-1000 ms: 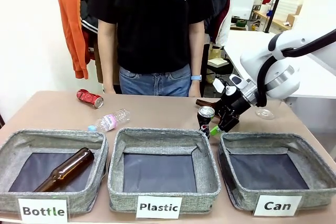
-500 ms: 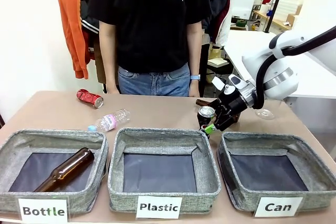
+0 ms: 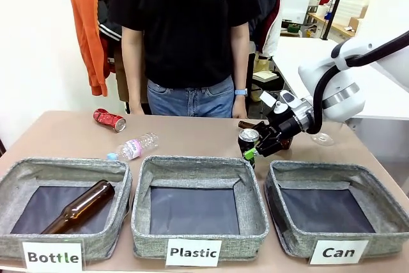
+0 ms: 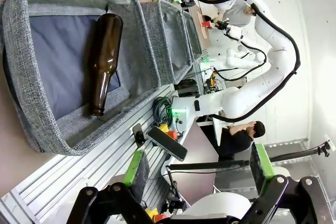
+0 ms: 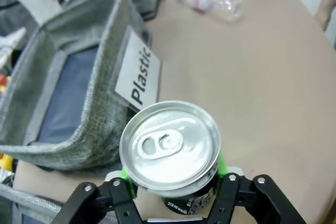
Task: Sort the can waste into the basket.
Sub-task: Pick up the can waste from the table and place it in the right Fabric basket.
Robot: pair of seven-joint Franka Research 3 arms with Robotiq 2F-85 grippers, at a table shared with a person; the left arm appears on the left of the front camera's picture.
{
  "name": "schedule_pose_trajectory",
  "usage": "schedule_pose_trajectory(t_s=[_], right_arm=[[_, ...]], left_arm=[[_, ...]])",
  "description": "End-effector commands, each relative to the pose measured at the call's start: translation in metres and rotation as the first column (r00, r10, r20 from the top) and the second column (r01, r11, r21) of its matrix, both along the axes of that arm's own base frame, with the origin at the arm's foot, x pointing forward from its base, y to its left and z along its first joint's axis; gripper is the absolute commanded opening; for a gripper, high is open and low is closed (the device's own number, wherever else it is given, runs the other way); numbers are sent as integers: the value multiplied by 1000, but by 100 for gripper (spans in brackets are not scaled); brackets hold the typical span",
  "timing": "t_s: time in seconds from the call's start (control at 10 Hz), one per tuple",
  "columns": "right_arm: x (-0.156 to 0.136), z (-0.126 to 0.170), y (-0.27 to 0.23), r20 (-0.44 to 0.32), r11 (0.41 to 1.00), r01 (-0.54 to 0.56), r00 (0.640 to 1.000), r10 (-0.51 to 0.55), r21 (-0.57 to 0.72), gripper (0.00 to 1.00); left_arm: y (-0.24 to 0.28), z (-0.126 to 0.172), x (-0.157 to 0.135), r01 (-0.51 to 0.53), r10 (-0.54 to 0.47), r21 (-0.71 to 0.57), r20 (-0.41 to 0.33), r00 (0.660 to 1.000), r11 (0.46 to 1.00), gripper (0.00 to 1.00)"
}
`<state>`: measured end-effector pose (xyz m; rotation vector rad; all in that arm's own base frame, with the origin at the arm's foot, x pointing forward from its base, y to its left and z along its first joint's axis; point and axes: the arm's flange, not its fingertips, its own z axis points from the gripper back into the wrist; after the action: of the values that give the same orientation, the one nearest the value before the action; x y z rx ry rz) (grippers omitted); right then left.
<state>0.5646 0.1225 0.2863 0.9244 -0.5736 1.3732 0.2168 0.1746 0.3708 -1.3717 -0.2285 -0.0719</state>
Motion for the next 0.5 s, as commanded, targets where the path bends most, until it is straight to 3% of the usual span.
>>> schedule_pose_trajectory(t_s=[0.0, 0.4], right_arm=[[7, -3, -2, 17, 998, -9, 1000, 8, 58, 0], [7, -3, -4, 21, 997, -1, 1000, -1, 83, 0]], left_arm=[[0, 4, -4, -4, 4, -14, -6, 1000, 1000, 100], [0, 4, -4, -4, 4, -14, -6, 1000, 1000, 100]])
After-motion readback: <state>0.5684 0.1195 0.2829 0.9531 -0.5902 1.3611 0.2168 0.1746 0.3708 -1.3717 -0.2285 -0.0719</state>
